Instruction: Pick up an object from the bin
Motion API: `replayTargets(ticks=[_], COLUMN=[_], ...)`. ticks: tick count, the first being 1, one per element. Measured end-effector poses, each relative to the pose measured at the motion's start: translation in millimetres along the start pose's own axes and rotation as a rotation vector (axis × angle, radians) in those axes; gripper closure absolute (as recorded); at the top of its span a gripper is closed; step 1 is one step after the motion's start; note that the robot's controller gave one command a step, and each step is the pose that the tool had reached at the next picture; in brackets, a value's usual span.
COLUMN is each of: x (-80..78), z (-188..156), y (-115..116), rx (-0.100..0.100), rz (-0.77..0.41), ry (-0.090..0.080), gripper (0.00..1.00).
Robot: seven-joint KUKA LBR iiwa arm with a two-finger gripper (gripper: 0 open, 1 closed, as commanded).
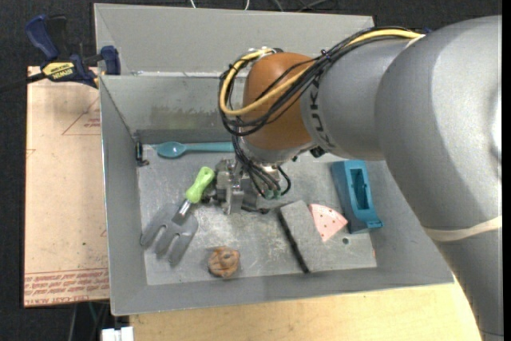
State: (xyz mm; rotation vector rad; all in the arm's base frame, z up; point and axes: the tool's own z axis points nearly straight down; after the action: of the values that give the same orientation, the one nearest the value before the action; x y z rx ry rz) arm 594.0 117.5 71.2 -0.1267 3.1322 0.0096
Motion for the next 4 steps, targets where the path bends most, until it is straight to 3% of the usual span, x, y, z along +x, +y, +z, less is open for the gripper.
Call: replayTargets(ticks=[1,2,3,4], x=[-17.7,-22.2,-42.3,-48.3], z=[-42,-109,-81,-20], y=[-15,-10,-18,-22], rx=[0.000,0.000,0.000,-0.003], rz=[-0.136,-0.155,-0.200,-0.076], ry=[0.001,0.003,-0.010,-0.009], gripper=[1.00,1.00,1.00,1.00])
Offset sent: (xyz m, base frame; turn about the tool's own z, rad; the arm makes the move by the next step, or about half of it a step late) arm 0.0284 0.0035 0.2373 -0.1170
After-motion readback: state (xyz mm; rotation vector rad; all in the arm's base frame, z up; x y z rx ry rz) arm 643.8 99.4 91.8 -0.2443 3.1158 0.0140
